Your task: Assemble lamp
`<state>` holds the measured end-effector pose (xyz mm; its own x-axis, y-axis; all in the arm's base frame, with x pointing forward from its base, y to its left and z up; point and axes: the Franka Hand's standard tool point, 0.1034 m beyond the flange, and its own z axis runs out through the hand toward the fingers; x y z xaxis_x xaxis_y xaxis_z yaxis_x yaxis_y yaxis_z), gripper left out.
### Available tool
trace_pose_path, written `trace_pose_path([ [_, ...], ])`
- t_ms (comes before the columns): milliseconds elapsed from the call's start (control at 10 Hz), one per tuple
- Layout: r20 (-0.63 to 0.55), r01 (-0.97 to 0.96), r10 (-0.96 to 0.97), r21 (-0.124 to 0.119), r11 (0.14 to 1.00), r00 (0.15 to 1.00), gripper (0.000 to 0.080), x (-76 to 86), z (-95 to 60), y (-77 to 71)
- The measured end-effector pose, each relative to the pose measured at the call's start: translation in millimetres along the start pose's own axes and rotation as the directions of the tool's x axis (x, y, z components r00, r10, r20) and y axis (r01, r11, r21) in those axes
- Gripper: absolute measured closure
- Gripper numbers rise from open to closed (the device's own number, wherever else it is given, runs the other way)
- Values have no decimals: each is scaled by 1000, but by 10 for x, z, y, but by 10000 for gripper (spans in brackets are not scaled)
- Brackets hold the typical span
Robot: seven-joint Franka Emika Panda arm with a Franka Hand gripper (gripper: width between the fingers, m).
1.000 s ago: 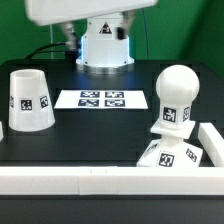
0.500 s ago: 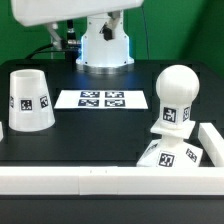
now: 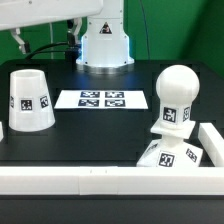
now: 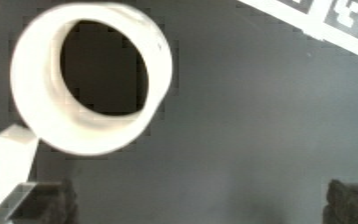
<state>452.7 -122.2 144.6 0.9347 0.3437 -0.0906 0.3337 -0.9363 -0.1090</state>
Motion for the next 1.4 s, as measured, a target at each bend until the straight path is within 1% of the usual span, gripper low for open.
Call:
trace_pose_path([
  [200, 2, 5, -5, -1, 1000, 1000, 101, -6, 30, 11],
  [400, 15, 9, -9, -1, 1000, 1000, 101, -97, 222, 93],
  [500, 17, 14, -14, -6, 1000, 1000, 101, -114, 299, 125],
  [600, 20, 23, -22, -11, 1000, 1000, 101, -128, 394, 137],
  [800, 32, 24, -24, -13, 1000, 999, 101, -154, 549, 159],
  [900, 27, 25, -24, -24, 999, 999, 101, -137, 590, 188],
  [1000, 28, 24, -23, -27, 999, 999, 101, -147, 630, 195],
  [1100, 33, 24, -23, -24, 999, 999, 101, -158, 655, 189],
  [1400, 33, 25, -24, -24, 999, 999, 508, -155, 653, 187],
])
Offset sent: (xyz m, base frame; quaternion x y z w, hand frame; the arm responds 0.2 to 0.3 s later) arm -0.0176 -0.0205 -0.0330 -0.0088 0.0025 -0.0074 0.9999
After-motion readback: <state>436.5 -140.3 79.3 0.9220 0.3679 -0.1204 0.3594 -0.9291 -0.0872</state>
